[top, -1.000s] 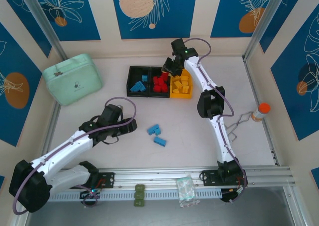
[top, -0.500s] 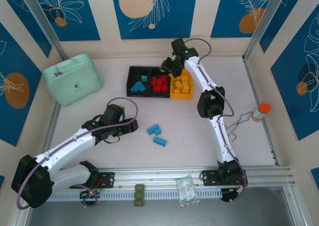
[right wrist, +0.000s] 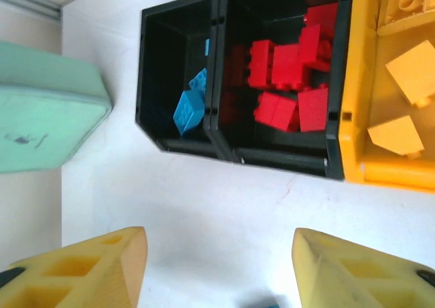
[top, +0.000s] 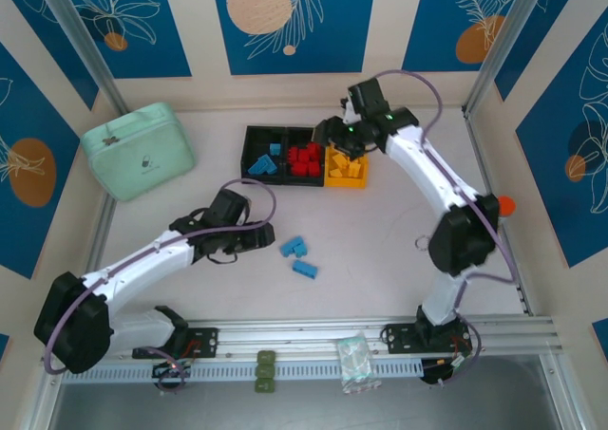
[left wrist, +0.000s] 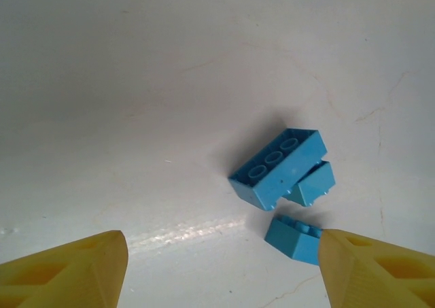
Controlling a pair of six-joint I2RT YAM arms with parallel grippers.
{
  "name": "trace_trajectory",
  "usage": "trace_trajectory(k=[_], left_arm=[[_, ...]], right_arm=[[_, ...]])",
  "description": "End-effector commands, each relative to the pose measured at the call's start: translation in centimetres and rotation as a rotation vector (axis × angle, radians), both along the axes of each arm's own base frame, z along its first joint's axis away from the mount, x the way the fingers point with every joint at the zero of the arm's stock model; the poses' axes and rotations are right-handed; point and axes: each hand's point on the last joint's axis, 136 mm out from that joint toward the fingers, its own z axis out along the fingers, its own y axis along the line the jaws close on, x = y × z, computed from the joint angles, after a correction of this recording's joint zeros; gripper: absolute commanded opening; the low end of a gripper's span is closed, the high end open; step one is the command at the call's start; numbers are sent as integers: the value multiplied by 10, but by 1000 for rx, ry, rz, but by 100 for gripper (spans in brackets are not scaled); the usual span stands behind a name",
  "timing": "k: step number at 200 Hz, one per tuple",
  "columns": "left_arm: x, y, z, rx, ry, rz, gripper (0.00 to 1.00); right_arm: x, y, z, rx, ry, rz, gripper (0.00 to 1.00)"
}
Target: Sort the legos into containers by color
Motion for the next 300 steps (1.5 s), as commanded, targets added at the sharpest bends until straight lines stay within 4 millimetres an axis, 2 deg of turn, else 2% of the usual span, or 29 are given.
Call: trace_trajectory(k=[1, 33, 46, 54, 62, 97, 144, 197, 242, 260, 300], left_arm=[[-6, -6, -4, 26, 67, 29, 77], [-10, -25, -13, 30, 127, 69, 84], [-9, -34, -14, 37, 143, 76, 90], [-8, -39, -14, 51, 149, 76, 97], [-6, -45, -14, 57, 150, 71, 99], [-7, -57, -21, 91, 211, 136, 99], [-6, -63, -32, 171, 283, 187, 99], [4, -75, -48, 209, 309, 213, 99], [5, -80, -72, 271, 380, 219, 100], [5, -83, -78, 272, 394, 213, 92], [9, -81, -75, 263, 360, 212, 72]], right_arm=[[-26, -14, -19, 22, 4, 10, 62], [-80, -45, -55, 15, 76, -25, 63], [-98, -54, -68, 14, 97, -35, 63], [-107, -60, -74, 15, 109, -49, 63], [-115, -66, -80, 22, 124, -61, 63], [-145, -85, -101, 59, 171, -120, 63], [-181, -94, -125, 68, 221, -138, 63], [-210, -93, -144, 72, 255, -128, 63], [-218, -96, -145, 76, 252, -139, 63], [-218, -97, -144, 69, 250, -138, 62], [-217, -97, -144, 65, 254, -143, 62]])
